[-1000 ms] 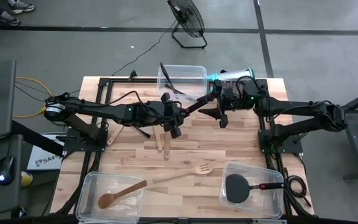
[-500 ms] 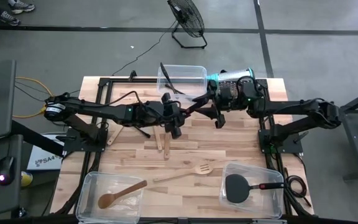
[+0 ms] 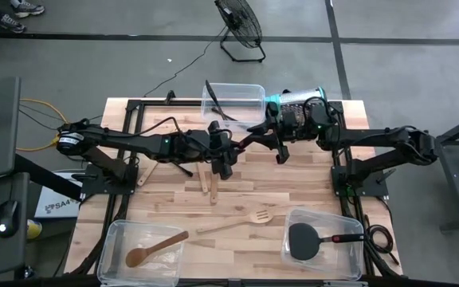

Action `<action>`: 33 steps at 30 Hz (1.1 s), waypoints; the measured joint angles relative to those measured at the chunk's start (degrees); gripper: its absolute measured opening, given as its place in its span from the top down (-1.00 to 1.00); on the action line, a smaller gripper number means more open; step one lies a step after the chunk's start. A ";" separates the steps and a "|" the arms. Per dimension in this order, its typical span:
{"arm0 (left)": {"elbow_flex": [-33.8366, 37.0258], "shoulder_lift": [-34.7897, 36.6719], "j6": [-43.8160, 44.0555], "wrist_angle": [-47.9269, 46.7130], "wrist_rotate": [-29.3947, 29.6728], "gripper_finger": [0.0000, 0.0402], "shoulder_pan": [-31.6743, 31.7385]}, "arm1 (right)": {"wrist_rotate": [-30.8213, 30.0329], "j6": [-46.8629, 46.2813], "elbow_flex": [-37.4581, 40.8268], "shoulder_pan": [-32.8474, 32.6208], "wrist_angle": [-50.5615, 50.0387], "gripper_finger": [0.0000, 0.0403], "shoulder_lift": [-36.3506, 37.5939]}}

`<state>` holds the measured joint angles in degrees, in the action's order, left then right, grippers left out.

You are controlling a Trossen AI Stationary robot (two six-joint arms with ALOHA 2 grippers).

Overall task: Pick & Place Kitchen Items
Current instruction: Put the black spatula into the bottom right transparent bin

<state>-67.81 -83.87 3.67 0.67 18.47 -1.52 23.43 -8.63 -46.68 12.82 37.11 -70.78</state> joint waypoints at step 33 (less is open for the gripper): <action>0.00 0.62 4.12 -1.20 3.29 -0.20 0.04 | -5.34 -3.87 0.03 -2.50 -35.52 0.57 23.52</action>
<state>-67.81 -83.24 7.79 -0.54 21.76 -1.48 18.09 -12.50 -46.64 10.32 1.59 -47.27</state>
